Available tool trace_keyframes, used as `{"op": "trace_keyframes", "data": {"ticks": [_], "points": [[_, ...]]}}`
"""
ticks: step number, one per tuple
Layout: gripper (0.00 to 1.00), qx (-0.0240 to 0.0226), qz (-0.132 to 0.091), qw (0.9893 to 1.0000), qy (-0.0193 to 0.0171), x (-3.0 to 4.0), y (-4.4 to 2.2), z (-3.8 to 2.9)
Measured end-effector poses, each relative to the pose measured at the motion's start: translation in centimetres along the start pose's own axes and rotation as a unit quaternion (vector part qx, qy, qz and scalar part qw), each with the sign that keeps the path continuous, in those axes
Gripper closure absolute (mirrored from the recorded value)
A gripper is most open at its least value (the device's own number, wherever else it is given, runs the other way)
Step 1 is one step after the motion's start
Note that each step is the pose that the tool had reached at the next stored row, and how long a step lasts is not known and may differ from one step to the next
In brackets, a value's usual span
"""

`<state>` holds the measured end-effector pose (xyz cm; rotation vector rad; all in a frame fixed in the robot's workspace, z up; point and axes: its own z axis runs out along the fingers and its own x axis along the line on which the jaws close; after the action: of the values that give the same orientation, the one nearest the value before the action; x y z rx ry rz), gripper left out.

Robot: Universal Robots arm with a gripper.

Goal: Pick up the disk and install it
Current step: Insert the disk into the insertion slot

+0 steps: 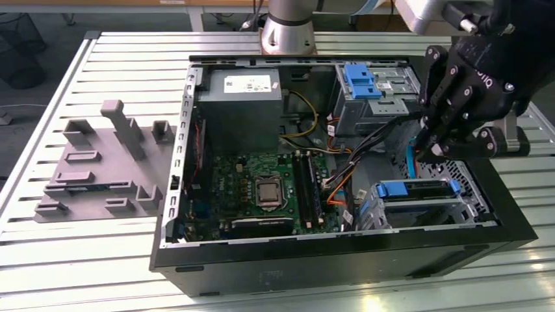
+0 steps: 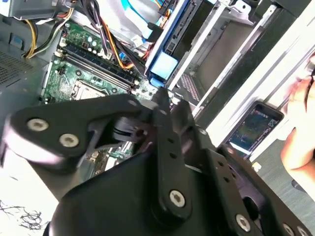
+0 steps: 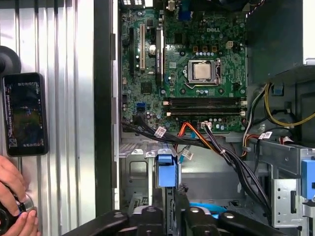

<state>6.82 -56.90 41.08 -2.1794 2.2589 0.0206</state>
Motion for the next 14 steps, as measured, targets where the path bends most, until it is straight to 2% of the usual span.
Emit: {"op": "trace_keyframes", "data": {"ticks": [3, 11, 14], "points": [[0.87, 0.0000, 0.000, 1.0000, 0.0000, 0.01, 0.00, 0.55], [0.89, 0.0000, 0.000, 1.0000, -0.0001, 0.03, -0.02, 1.99], [0.89, 0.0000, 0.000, 1.0000, 0.0000, 0.03, -0.02, 2.13]]}}
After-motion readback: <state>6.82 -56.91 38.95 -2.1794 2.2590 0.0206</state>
